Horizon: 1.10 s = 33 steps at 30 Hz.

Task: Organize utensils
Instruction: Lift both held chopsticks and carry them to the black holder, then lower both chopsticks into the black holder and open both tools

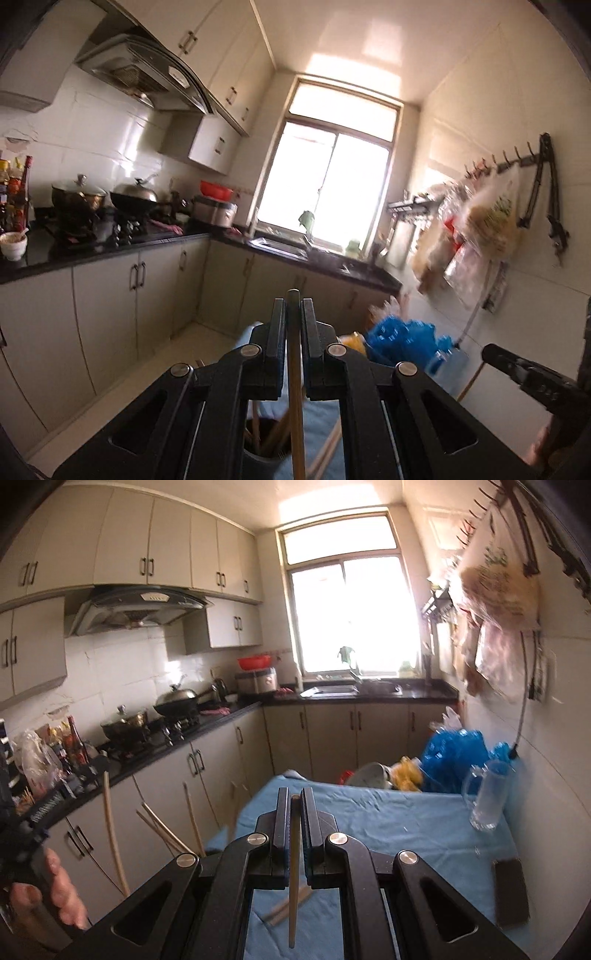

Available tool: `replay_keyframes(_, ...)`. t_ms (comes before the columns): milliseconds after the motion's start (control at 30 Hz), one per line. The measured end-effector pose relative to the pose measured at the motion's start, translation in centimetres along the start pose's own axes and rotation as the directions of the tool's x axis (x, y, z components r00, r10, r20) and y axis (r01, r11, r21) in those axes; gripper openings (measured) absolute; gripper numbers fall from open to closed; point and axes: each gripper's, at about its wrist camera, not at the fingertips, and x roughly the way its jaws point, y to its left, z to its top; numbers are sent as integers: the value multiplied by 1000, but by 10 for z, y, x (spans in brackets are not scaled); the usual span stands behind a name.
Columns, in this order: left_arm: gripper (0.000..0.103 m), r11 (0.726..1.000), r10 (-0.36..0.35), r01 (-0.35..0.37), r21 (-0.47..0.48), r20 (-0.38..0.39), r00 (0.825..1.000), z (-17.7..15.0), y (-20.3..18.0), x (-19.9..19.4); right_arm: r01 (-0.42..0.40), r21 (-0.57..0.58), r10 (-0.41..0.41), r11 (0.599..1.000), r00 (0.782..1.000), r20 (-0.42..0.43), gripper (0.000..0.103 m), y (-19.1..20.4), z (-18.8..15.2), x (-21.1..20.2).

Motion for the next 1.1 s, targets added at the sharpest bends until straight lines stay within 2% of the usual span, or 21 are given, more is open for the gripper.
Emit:
replay_keyframes(200,7,997,83,-82,-13,99,992,20,8,26,-86,4,85,996,996,39,5,24,28,19)
replay_keyframes(400,7,988,152,-150,-26,109,982,20,18,68,-157,-8,158,988,986,54,5,54,44,50)
replay_keyframes(533,7,980,197,-195,-27,104,975,11,26,93,-192,9,192,981,981,38,6,61,42,72)
replay_keyframes(667,7,978,210,-209,-15,49,977,-5,31,114,-199,24,199,980,980,-3,6,63,33,93)
replay_keyframes(833,7,975,222,-222,-4,-27,975,-21,39,131,-199,60,204,978,974,-96,6,56,12,120)
replay_keyframes(1033,8,976,219,-220,-4,-61,974,-28,40,126,-169,81,181,982,969,-168,6,47,-7,141)
replay_keyframes(1067,13,977,214,-214,-4,-66,975,-27,40,125,-167,84,180,982,968,-176,6,47,-9,143)
replay_keyframes(1100,23,978,208,-209,-4,-73,975,-26,39,121,-162,91,176,983,967,-182,6,46,-11,145)
